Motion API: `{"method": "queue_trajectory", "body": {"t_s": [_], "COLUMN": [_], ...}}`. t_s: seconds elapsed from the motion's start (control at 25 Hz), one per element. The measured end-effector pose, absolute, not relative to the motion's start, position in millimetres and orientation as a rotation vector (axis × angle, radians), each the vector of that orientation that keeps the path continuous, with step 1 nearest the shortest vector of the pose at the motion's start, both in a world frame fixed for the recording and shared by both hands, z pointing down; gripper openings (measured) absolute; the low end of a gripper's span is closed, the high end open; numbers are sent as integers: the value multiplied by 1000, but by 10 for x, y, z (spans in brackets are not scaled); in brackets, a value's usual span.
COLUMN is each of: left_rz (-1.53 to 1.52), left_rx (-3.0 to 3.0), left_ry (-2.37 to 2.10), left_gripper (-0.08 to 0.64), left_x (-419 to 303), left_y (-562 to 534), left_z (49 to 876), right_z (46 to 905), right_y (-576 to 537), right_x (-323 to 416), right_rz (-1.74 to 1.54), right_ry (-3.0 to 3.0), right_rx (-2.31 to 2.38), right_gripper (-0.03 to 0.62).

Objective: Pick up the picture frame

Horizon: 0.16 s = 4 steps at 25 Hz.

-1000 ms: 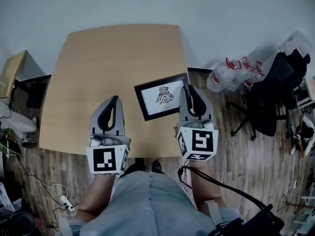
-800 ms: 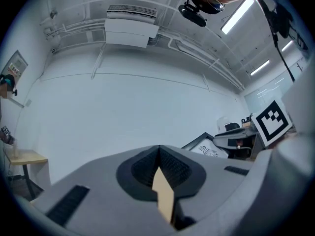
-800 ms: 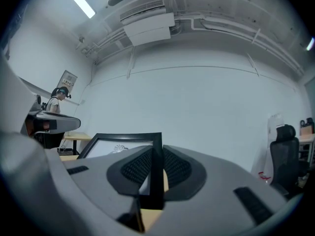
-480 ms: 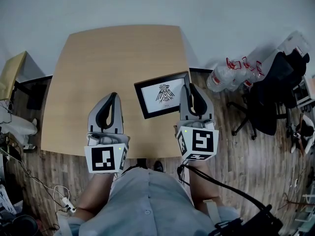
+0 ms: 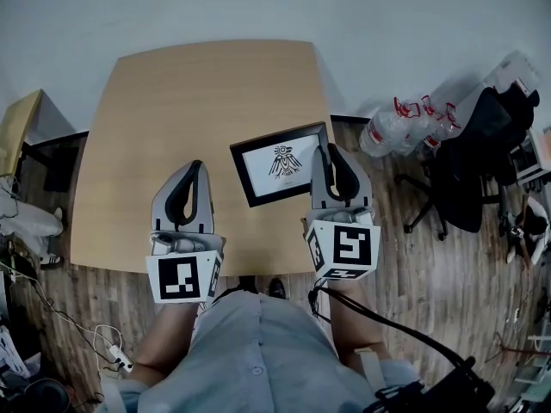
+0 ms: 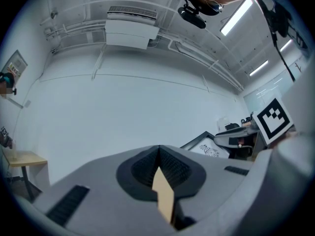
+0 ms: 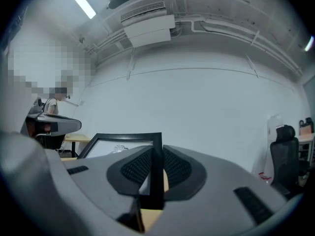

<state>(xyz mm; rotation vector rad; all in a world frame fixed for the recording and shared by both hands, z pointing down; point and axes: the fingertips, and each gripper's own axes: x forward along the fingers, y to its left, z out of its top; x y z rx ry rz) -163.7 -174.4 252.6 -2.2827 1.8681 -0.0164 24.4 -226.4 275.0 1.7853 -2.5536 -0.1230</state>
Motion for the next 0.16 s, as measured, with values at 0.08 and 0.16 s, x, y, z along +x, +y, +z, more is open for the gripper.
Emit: {"method": "queue_trajectory", "body": {"t_s": [0.08, 0.16], "left_rz": [-13, -12], "left_rx": [-2284, -2286], "left_ry": [1867, 1865], "left_gripper": [2, 2], "left_x": [-1633, -1624], "left_y": [-1746, -1747], "left_z": [2529, 2534], "right_z": [2753, 2759], "right_y": [-2268, -2270], "right_x": [250, 259], "right_rz": [-125, -126], "right_ry": [-2551, -2548], "right_rx": [1786, 1787], "right_gripper": [61, 61]}}
